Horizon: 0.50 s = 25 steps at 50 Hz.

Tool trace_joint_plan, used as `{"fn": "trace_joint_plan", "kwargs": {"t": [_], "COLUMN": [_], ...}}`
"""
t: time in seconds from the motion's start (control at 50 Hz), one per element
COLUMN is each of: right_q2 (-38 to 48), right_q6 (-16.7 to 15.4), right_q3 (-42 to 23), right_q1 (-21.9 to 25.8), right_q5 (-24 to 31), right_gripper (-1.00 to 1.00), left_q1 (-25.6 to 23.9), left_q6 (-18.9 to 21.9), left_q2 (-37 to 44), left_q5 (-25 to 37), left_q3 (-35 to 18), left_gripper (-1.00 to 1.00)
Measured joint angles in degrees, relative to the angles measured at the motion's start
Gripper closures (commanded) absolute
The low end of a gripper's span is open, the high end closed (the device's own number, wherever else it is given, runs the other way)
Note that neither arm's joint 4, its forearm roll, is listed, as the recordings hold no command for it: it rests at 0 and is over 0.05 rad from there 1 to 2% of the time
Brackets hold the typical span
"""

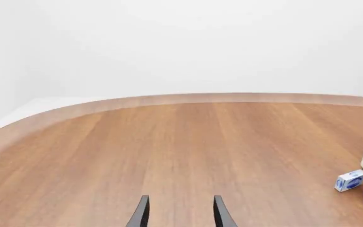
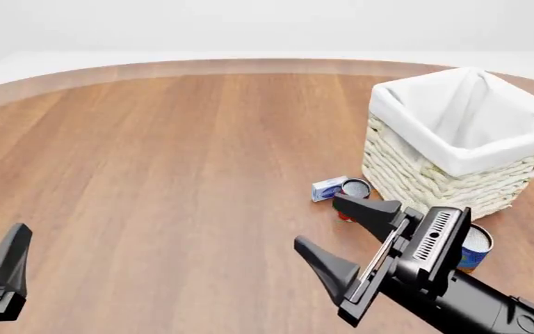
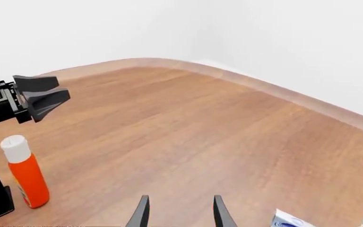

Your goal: Pick up the ketchup, and put it in the basket.

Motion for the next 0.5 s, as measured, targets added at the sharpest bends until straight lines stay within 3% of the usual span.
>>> {"fn": "trace_joint_plan", "kwargs": {"t": [0.5], "right_q2": [5.6], "right_q6": [0.5], "right_q3": [-1.6], "right_q1": [1.7], "right_q5": [-3.2], "right_gripper": [-1.0], "left_q1": [0.0], "left_q6": [0.0], "left_q2": [0.0], "left_q5": [0.0], "left_q3": [0.0], "left_gripper": [-1.0]}}
